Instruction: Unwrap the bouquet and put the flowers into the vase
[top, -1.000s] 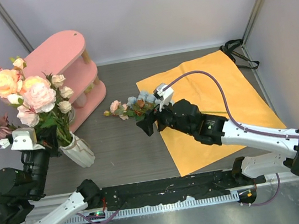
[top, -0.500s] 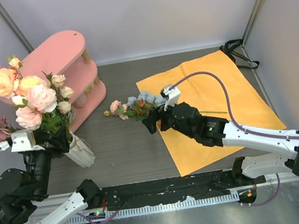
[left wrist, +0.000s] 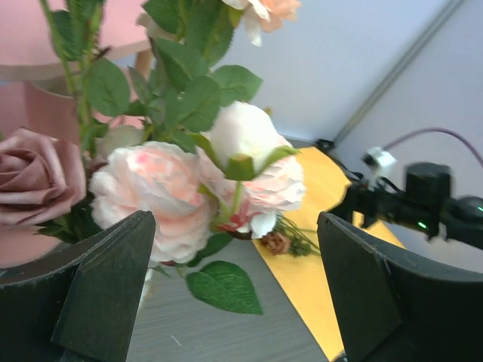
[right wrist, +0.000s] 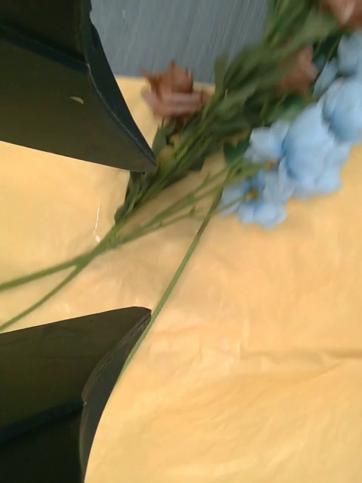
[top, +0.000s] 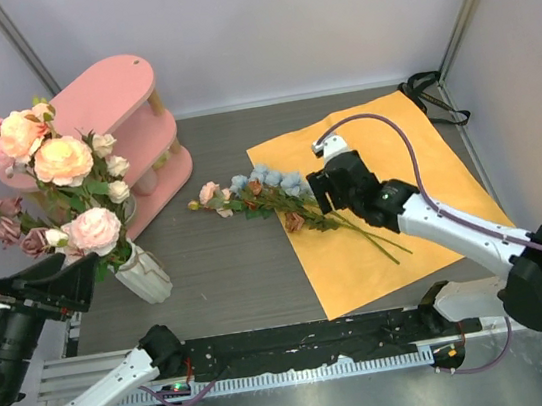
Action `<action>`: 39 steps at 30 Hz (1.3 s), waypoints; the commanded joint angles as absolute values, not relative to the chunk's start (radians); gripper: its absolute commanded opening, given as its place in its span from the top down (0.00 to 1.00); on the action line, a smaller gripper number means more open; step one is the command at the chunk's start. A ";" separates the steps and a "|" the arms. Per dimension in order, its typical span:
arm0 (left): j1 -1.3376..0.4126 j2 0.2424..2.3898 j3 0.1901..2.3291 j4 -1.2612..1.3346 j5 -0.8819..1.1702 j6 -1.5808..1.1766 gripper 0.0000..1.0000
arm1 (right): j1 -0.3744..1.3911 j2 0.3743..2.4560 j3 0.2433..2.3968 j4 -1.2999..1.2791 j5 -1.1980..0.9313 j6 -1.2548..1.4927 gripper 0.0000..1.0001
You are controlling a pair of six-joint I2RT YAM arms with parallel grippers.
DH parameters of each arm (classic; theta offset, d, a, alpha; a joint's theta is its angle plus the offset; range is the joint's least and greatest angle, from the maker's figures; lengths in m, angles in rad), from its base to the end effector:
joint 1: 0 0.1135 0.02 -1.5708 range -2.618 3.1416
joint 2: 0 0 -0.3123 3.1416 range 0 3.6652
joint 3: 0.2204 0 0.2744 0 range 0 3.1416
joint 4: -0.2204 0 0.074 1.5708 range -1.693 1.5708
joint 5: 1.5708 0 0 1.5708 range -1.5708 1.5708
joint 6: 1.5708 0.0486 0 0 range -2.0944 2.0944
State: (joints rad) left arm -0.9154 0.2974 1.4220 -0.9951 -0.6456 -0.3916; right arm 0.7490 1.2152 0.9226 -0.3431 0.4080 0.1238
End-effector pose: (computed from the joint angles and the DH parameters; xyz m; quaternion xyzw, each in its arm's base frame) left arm -0.0410 0.1013 0.4870 -0.0682 0.6662 -0.2670 0.6930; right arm 0.2185 0.1768 0.3160 -0.1819 0.8599 0.0227 0.4764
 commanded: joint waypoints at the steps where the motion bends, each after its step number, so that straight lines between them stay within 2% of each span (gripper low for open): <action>1: -0.919 0.348 1.451 -1.068 -0.447 -0.509 0.07 | 0.658 1.307 0.983 -0.431 0.282 -0.101 0.23; 3: -0.919 0.363 1.473 -1.087 -0.442 -0.521 0.03 | 0.655 1.388 1.009 -0.448 0.273 -0.127 0.28; 6: -0.919 0.397 1.496 -1.105 -0.424 -0.534 0.03 | 0.641 1.465 1.045 -0.442 0.241 -0.132 0.30; 13: -0.919 0.468 1.575 -1.040 -0.121 -0.538 0.06 | 0.534 1.528 1.045 -0.368 0.213 -0.138 0.37; 18: -0.919 0.485 1.603 -0.927 0.023 -0.551 0.05 | 0.479 1.568 1.063 -0.399 0.135 -0.210 0.53; 21: -0.919 0.506 1.605 -0.885 0.070 -0.542 0.05 | 0.479 1.569 1.063 -0.405 -0.023 -0.256 0.52; 30: -0.919 0.607 1.536 -0.868 0.113 -0.517 0.05 | 0.479 1.555 0.986 -0.334 -0.089 -0.236 0.50; 36: -0.919 0.637 1.485 -0.825 0.120 -0.529 0.05 | 0.479 1.603 0.991 -0.324 -0.104 -0.218 0.54; 39: -0.919 0.634 1.465 -0.812 0.117 -0.538 0.05 | 0.480 1.621 0.992 -0.305 -0.120 -0.215 0.60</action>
State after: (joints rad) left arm -0.9154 0.6491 1.4719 -0.8894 0.0929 -0.5392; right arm 0.4759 1.6016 0.9791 -0.3561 -0.0811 -0.2245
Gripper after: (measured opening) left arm 0.951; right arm 0.427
